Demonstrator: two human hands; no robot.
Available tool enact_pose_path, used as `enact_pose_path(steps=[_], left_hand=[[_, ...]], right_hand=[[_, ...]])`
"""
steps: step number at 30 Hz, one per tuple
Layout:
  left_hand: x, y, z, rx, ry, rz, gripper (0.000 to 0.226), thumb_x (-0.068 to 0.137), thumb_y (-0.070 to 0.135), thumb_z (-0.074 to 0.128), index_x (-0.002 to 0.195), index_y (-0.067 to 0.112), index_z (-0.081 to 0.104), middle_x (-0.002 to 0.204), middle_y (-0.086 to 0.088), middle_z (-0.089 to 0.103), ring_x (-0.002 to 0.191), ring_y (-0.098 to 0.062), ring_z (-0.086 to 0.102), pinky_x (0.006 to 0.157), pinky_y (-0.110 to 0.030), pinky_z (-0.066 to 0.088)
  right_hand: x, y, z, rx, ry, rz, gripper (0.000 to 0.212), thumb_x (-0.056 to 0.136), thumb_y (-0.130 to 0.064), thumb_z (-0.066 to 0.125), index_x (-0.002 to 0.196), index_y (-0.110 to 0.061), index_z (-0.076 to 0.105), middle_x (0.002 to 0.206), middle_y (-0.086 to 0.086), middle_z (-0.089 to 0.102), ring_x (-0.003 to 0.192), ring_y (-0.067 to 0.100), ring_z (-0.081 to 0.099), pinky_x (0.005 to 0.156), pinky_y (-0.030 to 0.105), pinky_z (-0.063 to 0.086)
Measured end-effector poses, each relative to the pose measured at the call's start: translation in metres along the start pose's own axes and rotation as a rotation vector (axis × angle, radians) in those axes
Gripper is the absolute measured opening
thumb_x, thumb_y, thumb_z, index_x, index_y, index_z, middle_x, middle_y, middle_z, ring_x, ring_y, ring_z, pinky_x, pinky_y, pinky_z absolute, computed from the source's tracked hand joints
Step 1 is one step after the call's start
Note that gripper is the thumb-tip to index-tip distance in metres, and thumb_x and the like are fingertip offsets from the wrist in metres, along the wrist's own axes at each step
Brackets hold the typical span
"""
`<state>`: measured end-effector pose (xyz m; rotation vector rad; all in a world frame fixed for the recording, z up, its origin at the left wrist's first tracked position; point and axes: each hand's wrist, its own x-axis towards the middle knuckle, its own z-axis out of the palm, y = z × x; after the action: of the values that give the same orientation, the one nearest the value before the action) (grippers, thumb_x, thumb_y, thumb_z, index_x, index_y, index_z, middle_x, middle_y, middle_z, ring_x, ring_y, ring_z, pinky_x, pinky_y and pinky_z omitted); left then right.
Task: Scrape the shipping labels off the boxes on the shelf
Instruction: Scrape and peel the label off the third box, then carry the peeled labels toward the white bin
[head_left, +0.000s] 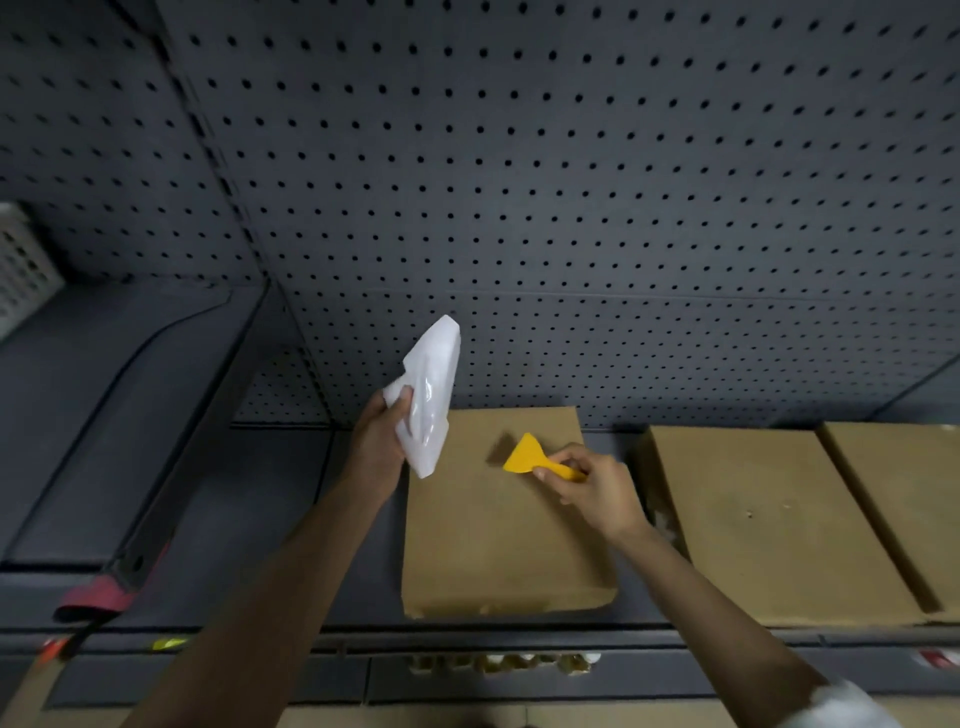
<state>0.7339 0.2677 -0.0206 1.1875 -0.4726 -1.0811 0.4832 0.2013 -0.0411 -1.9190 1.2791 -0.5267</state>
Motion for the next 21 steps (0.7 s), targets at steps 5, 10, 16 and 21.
enact_pose_path(steps=[5, 10, 16, 21], left_hand=[[-0.003, 0.021, 0.029, 0.066, -0.039, 0.042, 0.018, 0.094, 0.020, 0.051, 0.107, 0.016, 0.063, 0.103, -0.003, 0.069, 0.089, -0.016, 0.066, 0.075, -0.027, 0.055], [-0.011, 0.024, 0.055, 0.084, -0.150, 0.052, 0.019, 0.094, 0.018, 0.050, 0.109, 0.015, 0.062, 0.102, -0.002, 0.071, 0.090, -0.015, 0.068, 0.075, -0.025, 0.056], [-0.022, 0.023, 0.104, 0.153, -0.209, 0.073, 0.014, 0.093, 0.018, 0.053, 0.097, 0.021, 0.067, 0.092, 0.000, 0.073, 0.089, -0.020, 0.067, 0.080, -0.030, 0.052], [-0.034, 0.016, 0.162, 0.248, -0.240, 0.083, 0.013, 0.091, 0.021, 0.056, 0.102, 0.017, 0.062, 0.101, -0.010, 0.068, 0.089, -0.025, 0.062, 0.075, -0.032, 0.047]], right_hand=[[-0.002, -0.008, -0.026, -0.002, 0.079, 0.011, 0.019, 0.078, -0.038, 0.074, 0.082, -0.020, 0.068, 0.064, -0.009, 0.065, 0.053, 0.010, 0.066, 0.063, 0.034, 0.059], [-0.013, -0.010, -0.045, -0.076, 0.195, -0.004, 0.022, 0.078, -0.039, 0.074, 0.085, -0.019, 0.069, 0.071, -0.002, 0.069, 0.062, 0.009, 0.062, 0.052, 0.011, 0.038], [-0.033, 0.005, -0.070, -0.042, 0.279, 0.024, 0.023, 0.076, -0.044, 0.072, 0.084, -0.023, 0.067, 0.072, 0.001, 0.068, 0.062, 0.016, 0.062, 0.059, 0.038, 0.054], [-0.061, 0.021, -0.115, -0.069, 0.398, 0.072, 0.020, 0.075, -0.044, 0.073, 0.079, -0.028, 0.062, 0.076, 0.000, 0.072, 0.068, 0.017, 0.068, 0.062, 0.035, 0.054]])
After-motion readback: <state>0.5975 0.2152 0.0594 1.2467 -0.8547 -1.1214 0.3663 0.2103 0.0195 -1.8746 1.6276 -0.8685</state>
